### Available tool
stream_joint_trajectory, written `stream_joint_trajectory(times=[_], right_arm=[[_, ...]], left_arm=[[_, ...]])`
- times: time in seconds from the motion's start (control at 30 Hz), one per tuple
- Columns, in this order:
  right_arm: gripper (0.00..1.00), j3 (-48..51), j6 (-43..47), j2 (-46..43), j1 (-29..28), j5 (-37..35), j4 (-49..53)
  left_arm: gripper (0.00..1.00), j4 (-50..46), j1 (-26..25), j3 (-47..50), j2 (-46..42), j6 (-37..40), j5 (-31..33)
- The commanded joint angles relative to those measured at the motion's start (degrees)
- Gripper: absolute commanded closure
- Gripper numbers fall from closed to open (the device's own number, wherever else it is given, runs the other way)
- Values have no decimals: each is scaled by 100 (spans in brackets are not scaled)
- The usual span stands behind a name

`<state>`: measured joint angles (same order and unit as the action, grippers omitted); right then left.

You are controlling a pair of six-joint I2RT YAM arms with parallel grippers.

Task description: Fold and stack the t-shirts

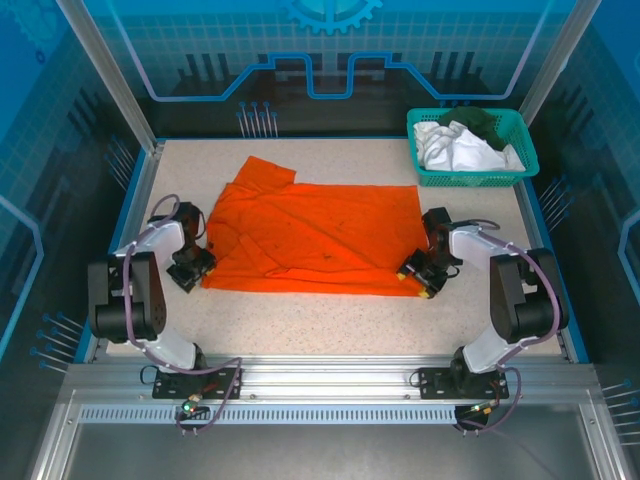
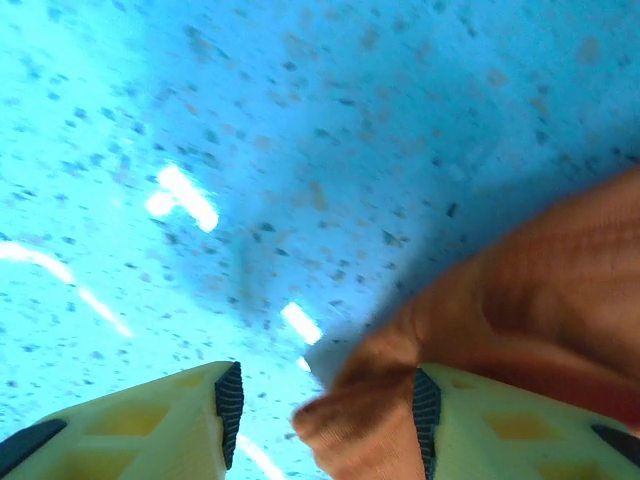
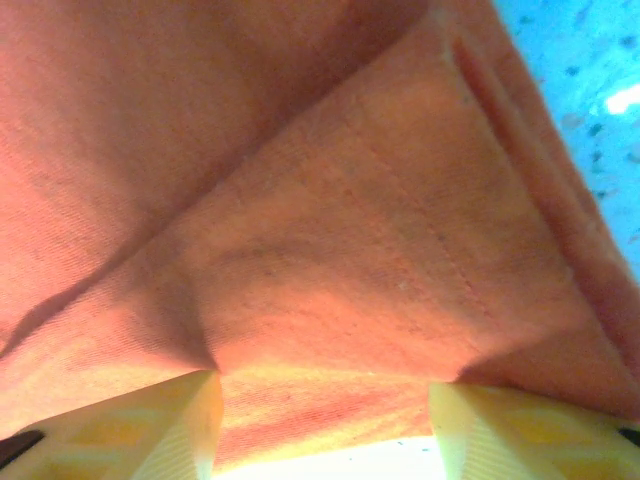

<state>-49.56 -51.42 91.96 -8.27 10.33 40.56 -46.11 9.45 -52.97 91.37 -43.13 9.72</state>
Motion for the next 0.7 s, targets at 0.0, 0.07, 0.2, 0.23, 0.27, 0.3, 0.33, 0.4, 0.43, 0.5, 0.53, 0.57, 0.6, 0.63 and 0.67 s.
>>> stream_joint_trajectory(times=[0.0,0.07,0.2,0.23,0.27,0.3,0.33,0.4,0.43,0.5,0.53,0.57,0.6,0.63,0.67], right_arm=[[34,137,177,-126,38,-25,32],[29,83,195,-353,-85,-128,68],[23,8,217,-938,-403,-530,70],[23,-9,231,-1083,-500,-620,31],[23,-22,250,-1188,-600,-653,-32],[23,-27,293,-1288,-718,-643,-160],[23,-41,343,-1357,-852,-608,-298],[23,-45,436,-1396,-1126,-488,-529],[24,-51,467,-1386,-1264,-424,-642],[25,-53,502,-1329,-1503,-276,-857],[25,-53,525,-1292,-1648,-184,-994],[26,-47,528,-1259,-1746,-164,-1049],[26,-238,543,-1189,-1872,-152,-1082],[27,-278,558,-1124,-1997,-138,-1089],[27,-321,580,-1059,-2098,-132,-1082]], left_arm=[[47,-257,118,52,-270,132,127],[45,-346,98,-31,-505,104,-51],[43,-692,-295,-373,-1048,-65,-190],[42,-793,-519,-502,-1123,-122,-221],[42,-898,-763,-621,-1161,-189,-233],[41,-990,-1057,-743,-1202,-265,-248],[40,-1011,-1357,-831,-1248,-372,-359],[39,-747,-1827,-739,-1393,-642,-920],[39,-529,-2043,-602,-1475,-888,-1235],[39,-84,-2271,-235,-1637,-1435,-1764],[39,189,-2351,29,-1734,-1787,-2012],[39,503,-2396,276,-1822,-2083,-2231],[39,908,-2453,571,-1919,-2418,-2409],[40,1186,-2516,787,-1981,-2690,-2473],[40,1310,-2565,886,-1998,-2833,-2467]])
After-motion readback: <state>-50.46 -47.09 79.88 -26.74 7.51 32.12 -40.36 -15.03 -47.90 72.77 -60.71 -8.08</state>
